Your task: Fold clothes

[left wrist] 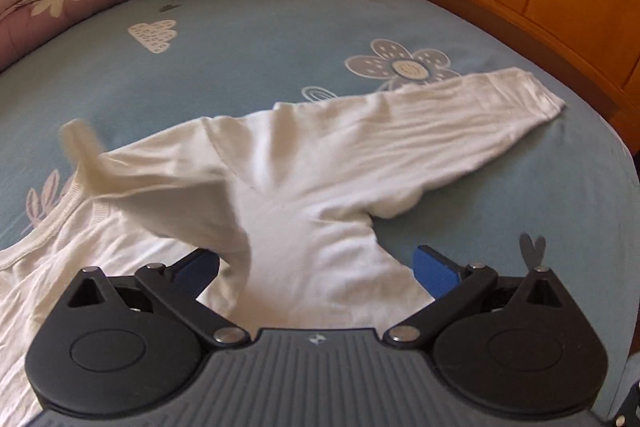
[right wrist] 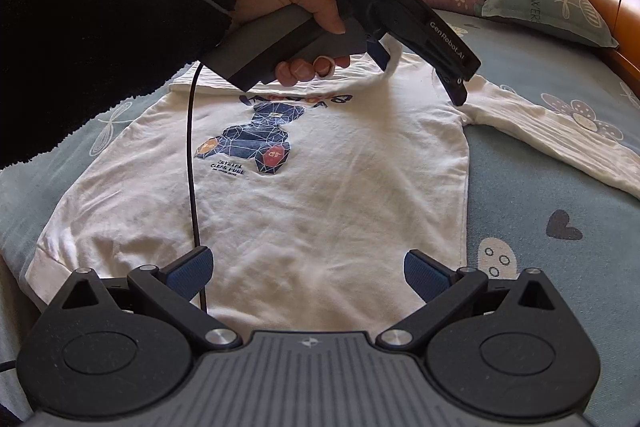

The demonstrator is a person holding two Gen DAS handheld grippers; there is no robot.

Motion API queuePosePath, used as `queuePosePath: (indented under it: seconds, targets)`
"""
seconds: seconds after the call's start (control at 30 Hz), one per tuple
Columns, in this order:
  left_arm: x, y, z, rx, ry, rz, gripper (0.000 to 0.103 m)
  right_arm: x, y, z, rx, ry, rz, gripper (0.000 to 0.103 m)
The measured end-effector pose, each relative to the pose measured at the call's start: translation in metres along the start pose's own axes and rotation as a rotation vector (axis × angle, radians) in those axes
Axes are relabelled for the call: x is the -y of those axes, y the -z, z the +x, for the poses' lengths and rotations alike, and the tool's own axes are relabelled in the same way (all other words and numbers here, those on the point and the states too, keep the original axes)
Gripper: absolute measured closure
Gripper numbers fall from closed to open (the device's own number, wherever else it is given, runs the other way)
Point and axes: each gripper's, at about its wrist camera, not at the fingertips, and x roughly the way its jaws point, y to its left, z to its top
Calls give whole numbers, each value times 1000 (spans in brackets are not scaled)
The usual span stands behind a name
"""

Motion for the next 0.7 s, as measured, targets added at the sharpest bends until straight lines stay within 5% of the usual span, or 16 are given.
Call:
queuePosePath:
  seconds: [0.33, 0.47, 0.6, 0.7]
  targets:
    - [-55, 25, -80, 117, -91, -224, 1, 10, 0, 3, -1, -1, 43, 0]
    - [-97, 55, -142, 215, -170, -399, 1, 15, 0, 3, 12, -7, 71, 0]
    - [-139, 108, -189, 324, -173, -633, 1, 16, -1, 8, 12, 9, 84, 0]
    - [-150, 141, -199, 337, -332, -632, 1, 15, -1, 10, 29, 24, 77, 0]
